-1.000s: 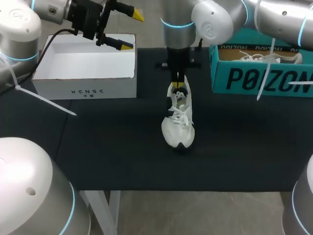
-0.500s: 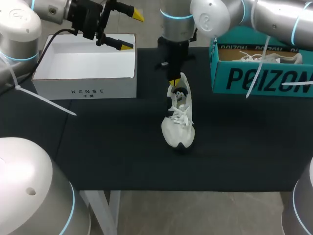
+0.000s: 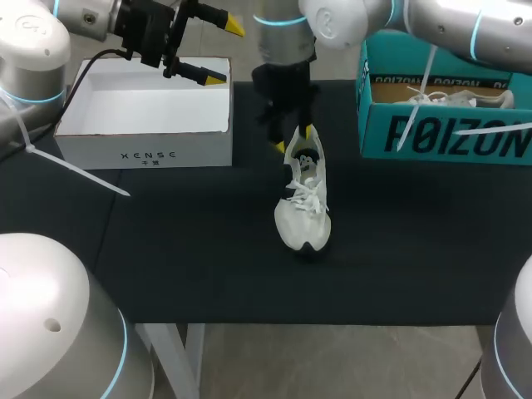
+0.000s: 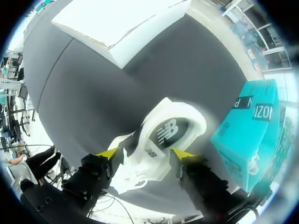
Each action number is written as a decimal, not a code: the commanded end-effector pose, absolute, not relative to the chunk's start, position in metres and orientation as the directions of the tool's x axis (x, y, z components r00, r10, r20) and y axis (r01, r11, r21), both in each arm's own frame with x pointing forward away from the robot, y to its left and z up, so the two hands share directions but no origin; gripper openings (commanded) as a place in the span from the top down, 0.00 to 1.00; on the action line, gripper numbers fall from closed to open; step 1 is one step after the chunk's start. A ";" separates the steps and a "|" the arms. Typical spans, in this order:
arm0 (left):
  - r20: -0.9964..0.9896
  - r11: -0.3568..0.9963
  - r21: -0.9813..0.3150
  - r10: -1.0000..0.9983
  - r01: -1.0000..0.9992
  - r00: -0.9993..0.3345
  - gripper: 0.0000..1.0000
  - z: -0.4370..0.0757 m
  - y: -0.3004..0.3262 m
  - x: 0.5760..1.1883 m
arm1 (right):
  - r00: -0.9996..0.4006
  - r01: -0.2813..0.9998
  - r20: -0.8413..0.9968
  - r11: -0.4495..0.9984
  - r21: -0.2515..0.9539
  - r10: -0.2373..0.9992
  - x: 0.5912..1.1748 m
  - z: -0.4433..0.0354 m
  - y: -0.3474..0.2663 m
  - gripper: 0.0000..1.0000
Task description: Take the shoe out of the shoebox, open the shoe tongue, remove and reinsert the insole, then place the shoe into the shoebox
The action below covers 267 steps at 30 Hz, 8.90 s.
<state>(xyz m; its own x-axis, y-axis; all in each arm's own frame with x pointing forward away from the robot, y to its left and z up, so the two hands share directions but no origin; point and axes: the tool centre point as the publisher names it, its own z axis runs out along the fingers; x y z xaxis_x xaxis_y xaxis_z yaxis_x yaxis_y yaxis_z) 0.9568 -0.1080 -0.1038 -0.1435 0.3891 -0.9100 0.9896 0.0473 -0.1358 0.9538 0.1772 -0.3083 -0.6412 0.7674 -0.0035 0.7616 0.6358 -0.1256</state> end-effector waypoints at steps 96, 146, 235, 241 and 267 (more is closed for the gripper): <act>-0.908 0.046 -0.136 0.393 0.990 -0.143 0.00 -0.103 -0.108 0.957 | -0.943 0.331 -0.067 0.941 -0.072 0.327 1.033 -0.330 0.127 1.00; -0.908 0.046 -0.136 0.393 0.990 -0.143 0.00 -0.103 -0.108 0.957 | -0.328 0.945 -0.099 0.327 -0.025 0.940 1.082 -0.142 0.008 1.00; -0.908 0.046 -0.136 0.393 0.990 -0.143 0.00 -0.103 -0.108 0.957 | 0.567 0.823 -0.185 -0.556 0.114 0.802 1.183 -0.252 -0.327 1.00; -0.908 0.046 -0.136 0.393 0.990 -0.143 0.00 -0.103 -0.108 0.957 | 0.572 0.820 -0.191 -0.564 0.100 0.798 1.194 -0.265 -0.339 1.00; -0.908 0.046 -0.136 0.393 0.990 -0.143 0.00 -0.103 -0.108 0.957 | 0.550 0.821 -0.188 -0.568 -0.053 0.814 1.221 -0.351 -0.324 1.00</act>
<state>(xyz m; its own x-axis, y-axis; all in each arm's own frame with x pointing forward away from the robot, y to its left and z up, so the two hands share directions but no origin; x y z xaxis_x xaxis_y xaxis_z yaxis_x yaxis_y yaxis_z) 0.9568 -0.1079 -0.1039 -0.1435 0.3891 -0.9100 0.9896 0.0474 -0.1358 1.2042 -0.3213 -0.3403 0.5495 0.8163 -0.1782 0.8350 -0.5292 0.1505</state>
